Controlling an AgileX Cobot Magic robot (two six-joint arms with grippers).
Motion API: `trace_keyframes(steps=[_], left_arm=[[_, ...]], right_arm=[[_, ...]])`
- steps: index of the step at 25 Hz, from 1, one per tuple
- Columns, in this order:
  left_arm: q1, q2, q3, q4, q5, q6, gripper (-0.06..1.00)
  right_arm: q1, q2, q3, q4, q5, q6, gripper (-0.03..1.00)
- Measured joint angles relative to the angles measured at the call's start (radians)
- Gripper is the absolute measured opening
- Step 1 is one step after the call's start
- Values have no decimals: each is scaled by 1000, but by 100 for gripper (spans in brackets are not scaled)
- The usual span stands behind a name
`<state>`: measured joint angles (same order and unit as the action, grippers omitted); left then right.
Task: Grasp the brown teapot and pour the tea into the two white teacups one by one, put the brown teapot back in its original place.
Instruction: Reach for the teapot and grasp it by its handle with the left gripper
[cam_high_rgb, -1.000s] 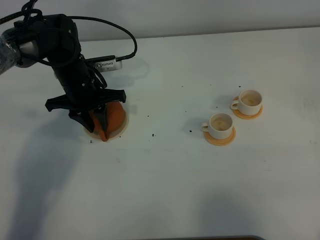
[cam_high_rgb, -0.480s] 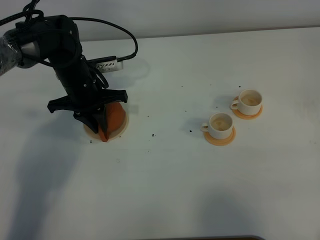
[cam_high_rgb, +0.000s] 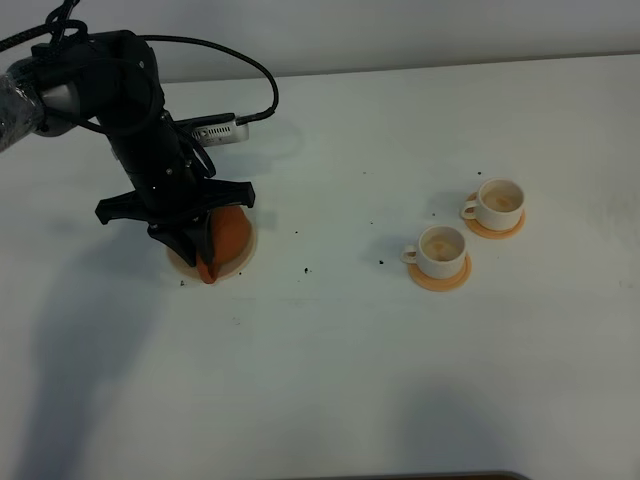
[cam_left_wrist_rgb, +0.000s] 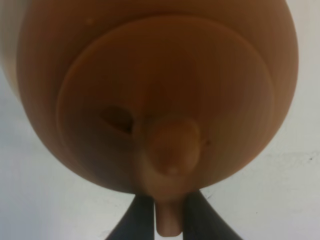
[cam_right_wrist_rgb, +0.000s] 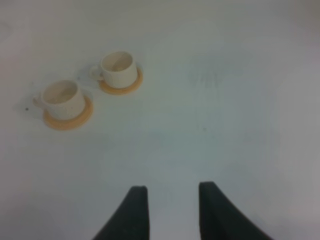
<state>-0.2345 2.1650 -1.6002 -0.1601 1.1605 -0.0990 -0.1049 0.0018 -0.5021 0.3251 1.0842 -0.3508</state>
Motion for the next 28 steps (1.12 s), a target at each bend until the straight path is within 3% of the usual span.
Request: trace_keyframes(steps=[21, 28], left_arm=[[0, -36, -50, 86, -4, 58, 12], [0, -60, -50, 104, -27, 154, 11]], right_arm=[[0, 0, 0, 0, 0, 0, 24], [0, 0, 0, 0, 0, 0, 24]])
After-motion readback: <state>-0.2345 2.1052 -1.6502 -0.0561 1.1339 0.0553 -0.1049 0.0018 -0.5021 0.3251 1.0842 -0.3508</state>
